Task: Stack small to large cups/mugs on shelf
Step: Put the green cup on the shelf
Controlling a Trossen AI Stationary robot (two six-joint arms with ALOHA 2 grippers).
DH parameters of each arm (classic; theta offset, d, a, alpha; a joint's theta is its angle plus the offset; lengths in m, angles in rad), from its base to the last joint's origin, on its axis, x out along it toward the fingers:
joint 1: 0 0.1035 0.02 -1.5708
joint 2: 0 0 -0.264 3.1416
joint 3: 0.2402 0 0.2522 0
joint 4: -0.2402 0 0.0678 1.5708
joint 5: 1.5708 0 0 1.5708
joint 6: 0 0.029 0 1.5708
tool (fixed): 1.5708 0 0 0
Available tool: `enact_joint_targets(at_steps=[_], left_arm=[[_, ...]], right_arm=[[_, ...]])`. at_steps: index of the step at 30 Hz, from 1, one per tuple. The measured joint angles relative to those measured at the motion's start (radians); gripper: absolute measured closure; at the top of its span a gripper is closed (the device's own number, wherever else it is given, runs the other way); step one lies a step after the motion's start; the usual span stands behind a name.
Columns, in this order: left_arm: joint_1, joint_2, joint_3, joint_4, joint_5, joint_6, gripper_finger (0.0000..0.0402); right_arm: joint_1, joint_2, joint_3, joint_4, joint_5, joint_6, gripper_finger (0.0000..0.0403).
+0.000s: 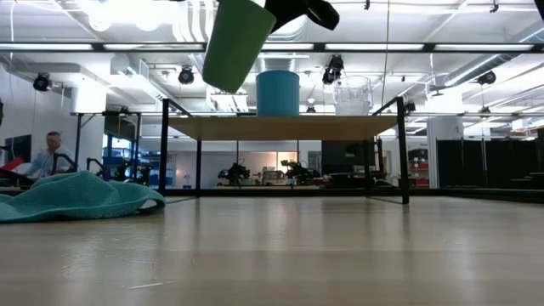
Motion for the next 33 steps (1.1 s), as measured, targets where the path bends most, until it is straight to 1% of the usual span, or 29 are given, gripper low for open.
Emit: enact_joint_targets(at_steps=[3,7,19,33], left_arm=[[-0.015,0.000,-0.014,0.008,-0.053,-0.035,0.0347],[-0.031,0.000,-0.016,-0.002,-0.079,-0.060,0.0347],[-0.032,-0.005,-0.032,-0.005,-0.083,-0.089,0.0347],[-0.030,-0.005,-0.032,-0.006,-0.065,-0.059,0.0347]], right_arm=[[-0.002,0.001,-0.009,-0.005,0.011,0.021,0.0394],[-0.003,0.007,-0.026,0.005,0.013,0.034,0.0394],[-0.001,0.017,-0.019,0.036,0.016,0.029,0.0394],[0.001,0.017,-0.018,0.045,0.016,0.025,0.0394]])
